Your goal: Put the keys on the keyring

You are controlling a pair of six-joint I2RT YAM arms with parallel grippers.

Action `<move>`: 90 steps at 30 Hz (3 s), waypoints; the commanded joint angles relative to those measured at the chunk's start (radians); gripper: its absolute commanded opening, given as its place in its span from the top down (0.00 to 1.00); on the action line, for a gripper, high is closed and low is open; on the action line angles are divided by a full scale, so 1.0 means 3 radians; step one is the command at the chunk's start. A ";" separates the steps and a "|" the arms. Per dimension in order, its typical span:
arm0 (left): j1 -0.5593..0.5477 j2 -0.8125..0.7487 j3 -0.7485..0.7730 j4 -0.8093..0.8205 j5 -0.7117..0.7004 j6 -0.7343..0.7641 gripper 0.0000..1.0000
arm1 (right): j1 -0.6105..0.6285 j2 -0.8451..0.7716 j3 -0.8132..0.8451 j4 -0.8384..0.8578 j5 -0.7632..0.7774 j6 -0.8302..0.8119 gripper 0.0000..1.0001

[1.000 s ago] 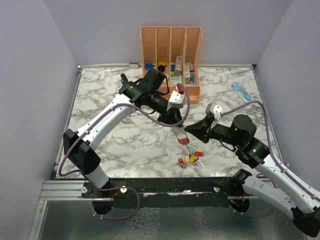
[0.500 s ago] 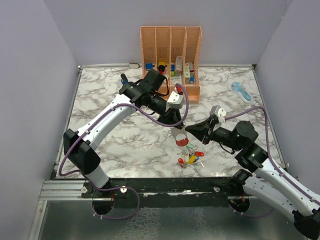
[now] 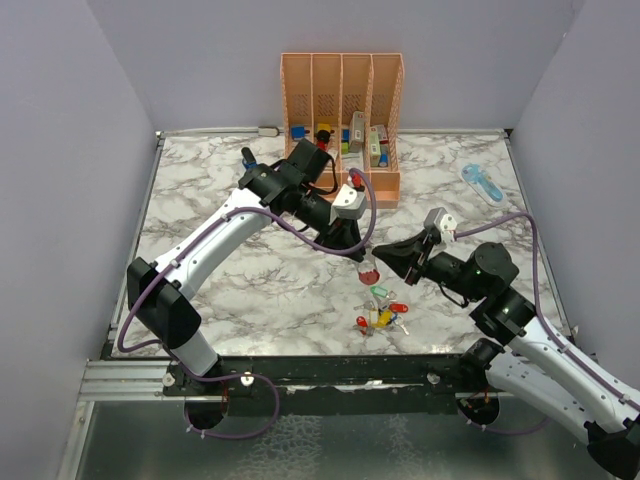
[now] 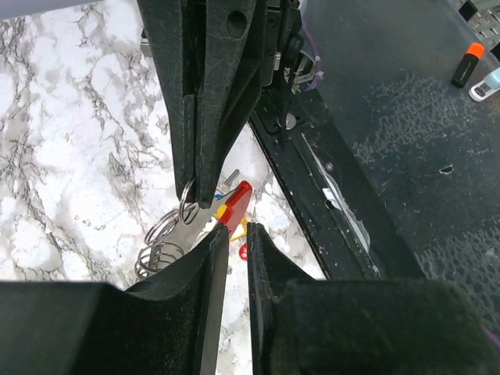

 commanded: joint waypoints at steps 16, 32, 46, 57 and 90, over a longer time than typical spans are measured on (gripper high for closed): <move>0.0073 -0.0127 -0.0030 0.0334 -0.0074 -0.0265 0.81 | -0.0001 -0.0011 0.0206 -0.0178 -0.0219 -0.0006 0.99; 0.0063 -0.0120 0.0133 -0.0243 -0.0204 0.0342 0.79 | -0.0001 0.0278 0.0665 -0.0905 -0.0511 -0.0169 0.99; -0.0042 -0.0079 0.0302 -0.0437 -0.0422 0.0492 0.77 | -0.0004 0.0714 0.1068 -0.1829 -0.0819 -0.0215 0.99; -0.0332 0.0006 0.0251 -0.0529 -0.0796 0.0600 0.76 | 0.0000 0.0920 0.1231 -0.2041 -0.0944 -0.0179 0.99; -0.0607 0.0145 0.0209 -0.0604 -0.1113 0.0627 0.80 | 0.0000 0.0967 0.1257 -0.1975 -0.0935 -0.0158 0.99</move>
